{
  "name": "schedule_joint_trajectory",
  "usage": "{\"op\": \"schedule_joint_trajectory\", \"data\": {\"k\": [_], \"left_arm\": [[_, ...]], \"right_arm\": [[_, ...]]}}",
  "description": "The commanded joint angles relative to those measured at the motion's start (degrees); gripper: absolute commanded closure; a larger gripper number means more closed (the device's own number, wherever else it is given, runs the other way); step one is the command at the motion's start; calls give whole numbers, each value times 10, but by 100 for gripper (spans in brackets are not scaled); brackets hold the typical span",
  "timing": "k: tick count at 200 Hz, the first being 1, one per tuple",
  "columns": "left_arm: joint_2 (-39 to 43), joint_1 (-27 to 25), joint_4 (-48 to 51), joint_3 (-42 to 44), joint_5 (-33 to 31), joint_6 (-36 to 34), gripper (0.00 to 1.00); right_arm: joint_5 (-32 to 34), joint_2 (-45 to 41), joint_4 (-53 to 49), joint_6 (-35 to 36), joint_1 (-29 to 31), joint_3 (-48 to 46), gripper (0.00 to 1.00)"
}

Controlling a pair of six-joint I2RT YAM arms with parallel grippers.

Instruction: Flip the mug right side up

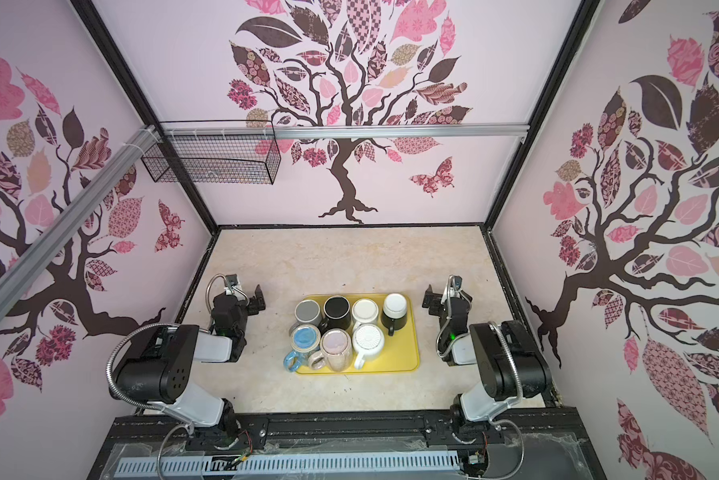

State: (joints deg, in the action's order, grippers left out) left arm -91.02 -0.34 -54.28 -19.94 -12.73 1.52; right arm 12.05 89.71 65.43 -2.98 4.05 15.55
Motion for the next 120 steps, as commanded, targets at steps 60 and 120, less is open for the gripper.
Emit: {"op": "schedule_joint_trajectory", "data": {"k": [60,120], "left_arm": [[1,6,-3,-13,22,7,4],[3,10,-3,-14,27,10,4]], "right_arm": [[-5,-1,12,5,-2,8,0],[-5,-1,13,4,-3,9,0]]}}
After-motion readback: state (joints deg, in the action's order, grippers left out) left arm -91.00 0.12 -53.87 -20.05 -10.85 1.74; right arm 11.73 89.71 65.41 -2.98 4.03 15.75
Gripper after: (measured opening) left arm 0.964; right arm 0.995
